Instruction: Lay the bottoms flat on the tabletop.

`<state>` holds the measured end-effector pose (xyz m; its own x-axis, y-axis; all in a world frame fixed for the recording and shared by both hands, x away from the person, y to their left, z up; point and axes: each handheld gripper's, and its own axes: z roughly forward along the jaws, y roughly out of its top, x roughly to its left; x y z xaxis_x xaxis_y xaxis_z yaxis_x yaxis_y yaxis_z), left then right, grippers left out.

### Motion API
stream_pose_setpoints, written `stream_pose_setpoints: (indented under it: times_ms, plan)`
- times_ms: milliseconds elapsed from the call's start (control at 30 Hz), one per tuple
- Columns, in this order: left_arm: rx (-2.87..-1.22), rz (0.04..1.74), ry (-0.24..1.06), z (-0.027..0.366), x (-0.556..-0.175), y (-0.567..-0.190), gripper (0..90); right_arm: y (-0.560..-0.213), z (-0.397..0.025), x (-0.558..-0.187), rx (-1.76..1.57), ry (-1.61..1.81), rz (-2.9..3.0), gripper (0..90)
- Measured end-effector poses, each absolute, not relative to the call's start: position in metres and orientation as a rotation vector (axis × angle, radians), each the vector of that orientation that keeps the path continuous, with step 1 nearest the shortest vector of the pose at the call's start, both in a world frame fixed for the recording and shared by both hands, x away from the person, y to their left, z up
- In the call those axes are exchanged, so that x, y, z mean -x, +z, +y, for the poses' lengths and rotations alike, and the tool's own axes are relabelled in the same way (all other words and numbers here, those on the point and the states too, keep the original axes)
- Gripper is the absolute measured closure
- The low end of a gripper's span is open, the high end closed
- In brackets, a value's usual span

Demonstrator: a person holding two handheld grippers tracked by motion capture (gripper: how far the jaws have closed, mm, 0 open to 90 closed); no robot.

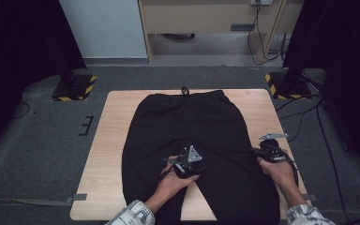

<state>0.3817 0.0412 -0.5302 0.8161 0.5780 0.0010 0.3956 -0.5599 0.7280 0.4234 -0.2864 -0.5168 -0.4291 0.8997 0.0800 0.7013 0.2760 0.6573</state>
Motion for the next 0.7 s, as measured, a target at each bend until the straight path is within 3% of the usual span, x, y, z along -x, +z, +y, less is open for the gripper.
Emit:
stream_pose_setpoints:
  times_ms: [133, 200, 300, 500, 700]
  plan:
    - [-2.247, 0.694, 0.293, 0.044, -0.379, -0.529, 52.1, -0.504, -0.298, -0.437, -1.539, 0.972, 2.099, 84.7]
    - [-2.254, 0.677, 0.286, 0.046, -0.377, -0.529, 52.1, -0.501, -0.297, -0.437, -1.551, 0.969, 2.036, 65.4]
    - [-2.241, 0.675, 0.272, 0.051, -0.377, -0.530, 49.6, -0.501, -0.287, -0.420, -1.525, 1.045, 2.050, 49.0]
    - [-2.240, 0.656, 0.285, 0.049, -0.375, -0.531, 47.6, -0.522, -0.255, -0.374, -1.384, 1.041, 2.150, 38.7]
    - [-2.202, 0.694, 0.307, 0.060, -0.377, -0.521, 40.6, -0.536, -0.247, -0.361, -1.314, 1.004, 2.170, 36.9]
